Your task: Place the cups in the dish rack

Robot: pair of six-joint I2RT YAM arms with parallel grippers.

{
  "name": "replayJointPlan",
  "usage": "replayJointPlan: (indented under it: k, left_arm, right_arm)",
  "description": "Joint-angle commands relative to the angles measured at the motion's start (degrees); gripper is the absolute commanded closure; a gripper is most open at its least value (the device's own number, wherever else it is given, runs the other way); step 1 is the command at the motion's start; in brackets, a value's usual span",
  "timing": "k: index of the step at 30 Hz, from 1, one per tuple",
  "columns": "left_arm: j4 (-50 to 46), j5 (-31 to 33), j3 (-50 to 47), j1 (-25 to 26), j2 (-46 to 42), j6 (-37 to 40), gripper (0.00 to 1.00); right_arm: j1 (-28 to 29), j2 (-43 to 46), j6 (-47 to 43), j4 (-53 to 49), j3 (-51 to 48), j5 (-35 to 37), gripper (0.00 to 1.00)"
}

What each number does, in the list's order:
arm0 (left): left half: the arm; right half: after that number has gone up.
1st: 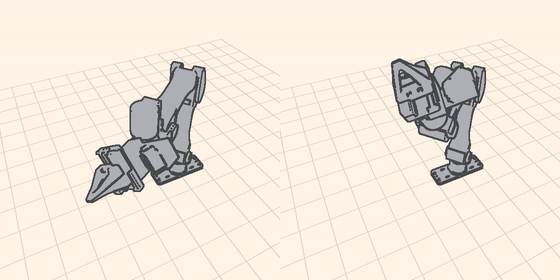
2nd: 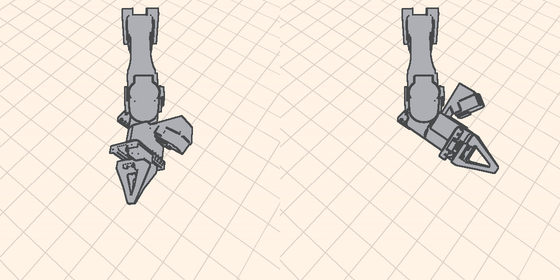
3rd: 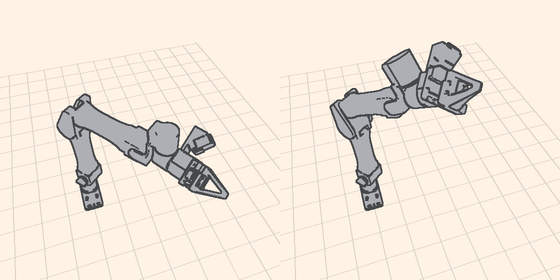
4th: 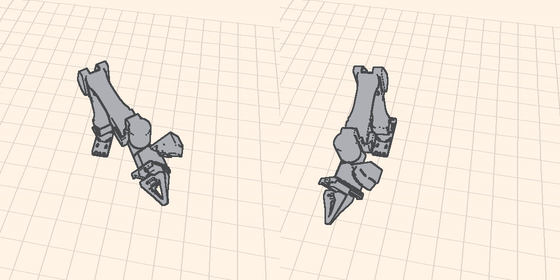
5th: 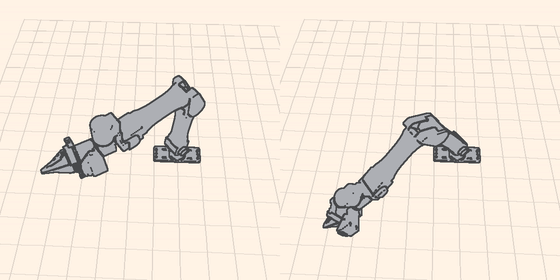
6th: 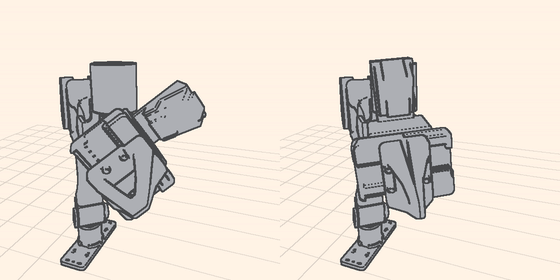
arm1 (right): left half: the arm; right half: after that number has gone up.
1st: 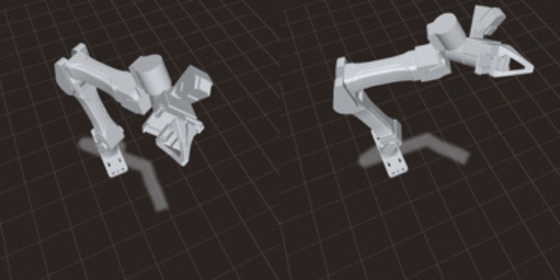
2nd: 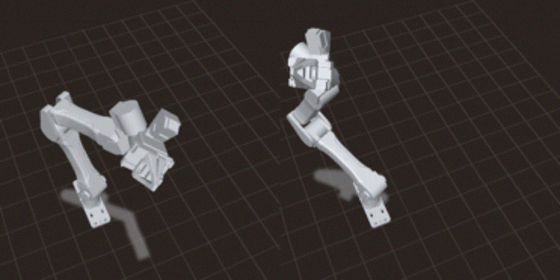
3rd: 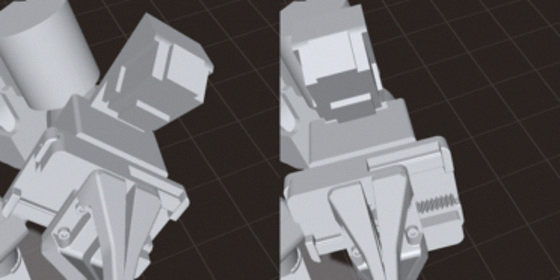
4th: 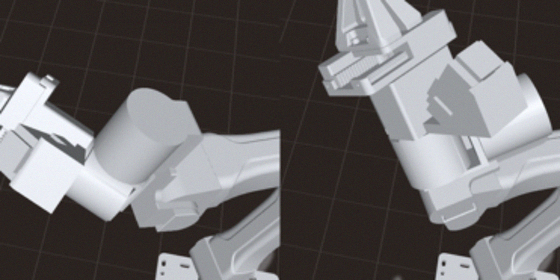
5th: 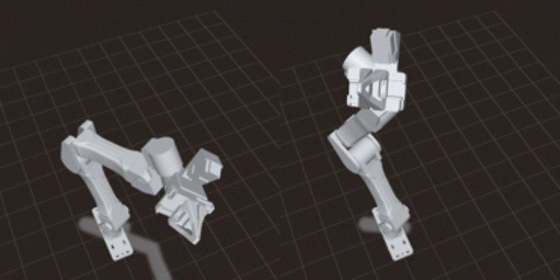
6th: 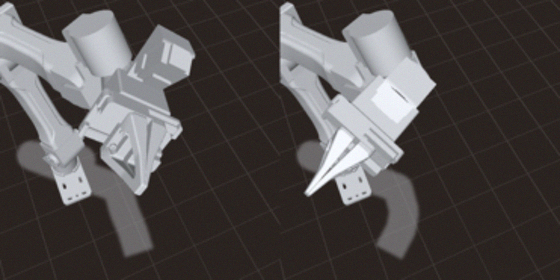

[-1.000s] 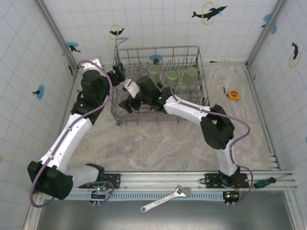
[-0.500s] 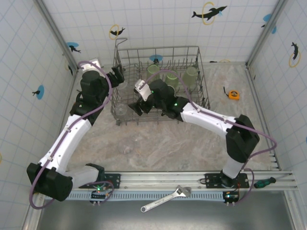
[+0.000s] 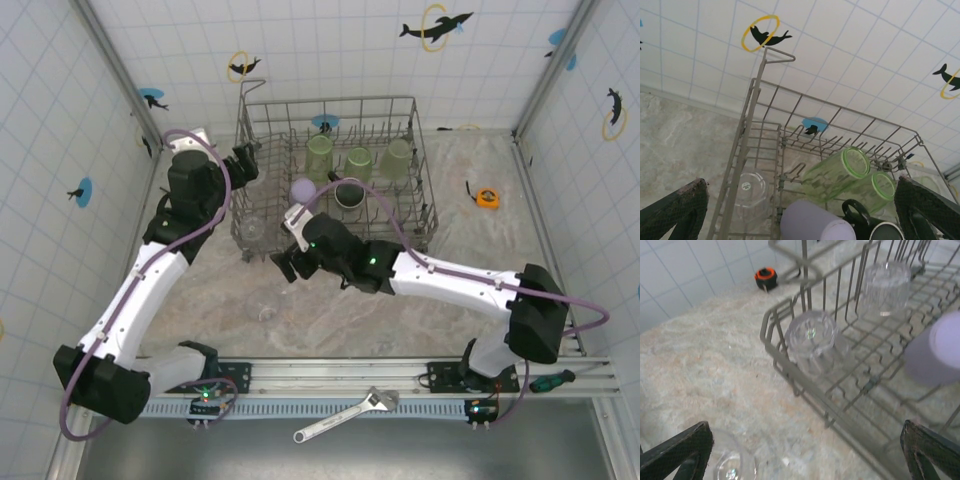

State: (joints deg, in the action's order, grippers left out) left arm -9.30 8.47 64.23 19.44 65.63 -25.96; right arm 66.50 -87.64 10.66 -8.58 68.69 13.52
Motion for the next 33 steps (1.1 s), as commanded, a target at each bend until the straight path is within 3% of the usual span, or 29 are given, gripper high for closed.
replayJointPlan:
  k: [1, 8, 15, 33]
  left_arm:
    - [-2.74, 1.19, 0.03, -0.46, -1.57, -1.20, 0.02]
    - [-4.91, 1.30, -0.50, -0.41, -2.21, -1.51, 0.02]
    - [-6.29, 1.62, -1.29, -0.46, -2.95, -1.40, 0.03]
    - [-7.84, 1.34, -2.78, -0.51, -5.42, -0.34, 0.02]
  right_arm:
    - [2.88, 2.29, 6.73, -4.13, -1.74, 7.92, 0.01]
    - [7.89, 0.19, 15.30, -5.30, -3.73, 11.30, 0.07]
    - [9.67, -5.40, 21.03, -6.42, -1.89, 8.90, 0.15]
    - [9.71, -17.65, 23.53, -10.30, 8.36, 5.10, 0.27]
